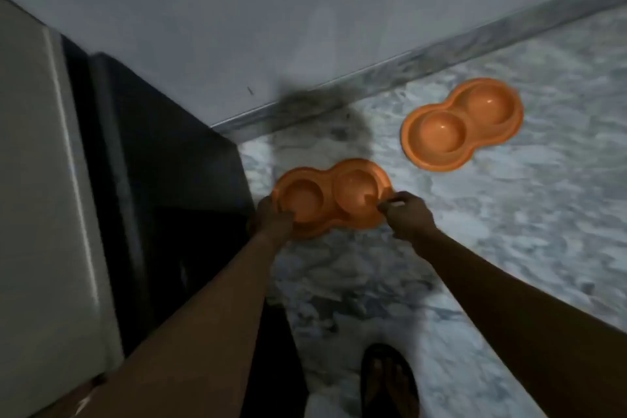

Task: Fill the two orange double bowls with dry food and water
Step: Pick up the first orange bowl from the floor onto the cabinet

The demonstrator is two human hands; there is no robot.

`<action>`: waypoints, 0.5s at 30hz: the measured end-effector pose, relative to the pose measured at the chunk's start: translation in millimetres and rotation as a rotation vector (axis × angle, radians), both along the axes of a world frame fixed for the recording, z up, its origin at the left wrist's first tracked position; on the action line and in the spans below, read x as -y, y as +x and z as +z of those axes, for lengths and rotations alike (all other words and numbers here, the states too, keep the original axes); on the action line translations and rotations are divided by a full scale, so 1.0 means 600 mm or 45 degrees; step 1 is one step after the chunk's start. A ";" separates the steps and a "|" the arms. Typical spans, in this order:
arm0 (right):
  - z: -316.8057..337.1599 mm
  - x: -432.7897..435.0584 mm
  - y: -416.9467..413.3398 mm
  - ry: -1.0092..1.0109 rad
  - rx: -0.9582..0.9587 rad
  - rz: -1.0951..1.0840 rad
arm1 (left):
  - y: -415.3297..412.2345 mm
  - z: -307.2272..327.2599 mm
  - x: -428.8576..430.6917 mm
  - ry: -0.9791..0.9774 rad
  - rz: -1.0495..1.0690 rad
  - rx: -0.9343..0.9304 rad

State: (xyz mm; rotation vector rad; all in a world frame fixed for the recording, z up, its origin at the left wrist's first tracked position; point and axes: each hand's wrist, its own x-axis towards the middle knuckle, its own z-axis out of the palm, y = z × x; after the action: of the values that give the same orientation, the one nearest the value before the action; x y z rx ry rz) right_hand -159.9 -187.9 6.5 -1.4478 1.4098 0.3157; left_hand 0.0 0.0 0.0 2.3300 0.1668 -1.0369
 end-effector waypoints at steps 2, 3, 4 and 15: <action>-0.054 0.002 0.019 -0.155 -0.014 0.099 | 0.000 -0.050 -0.002 0.043 0.061 0.057; -0.069 0.003 0.026 -0.216 -0.005 0.119 | -0.002 -0.061 0.000 0.081 0.057 0.049; -0.080 0.002 0.031 -0.246 0.004 0.128 | -0.006 -0.062 0.003 0.134 0.044 0.036; 0.060 -0.001 -0.018 -0.360 0.047 -0.091 | -0.063 0.075 0.043 0.009 0.330 0.186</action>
State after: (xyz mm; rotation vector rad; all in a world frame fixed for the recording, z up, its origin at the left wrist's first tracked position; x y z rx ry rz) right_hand -170.6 -187.1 42.8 -1.6167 1.5170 0.0444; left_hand -37.8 -26.1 45.0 2.3055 0.4034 -0.7380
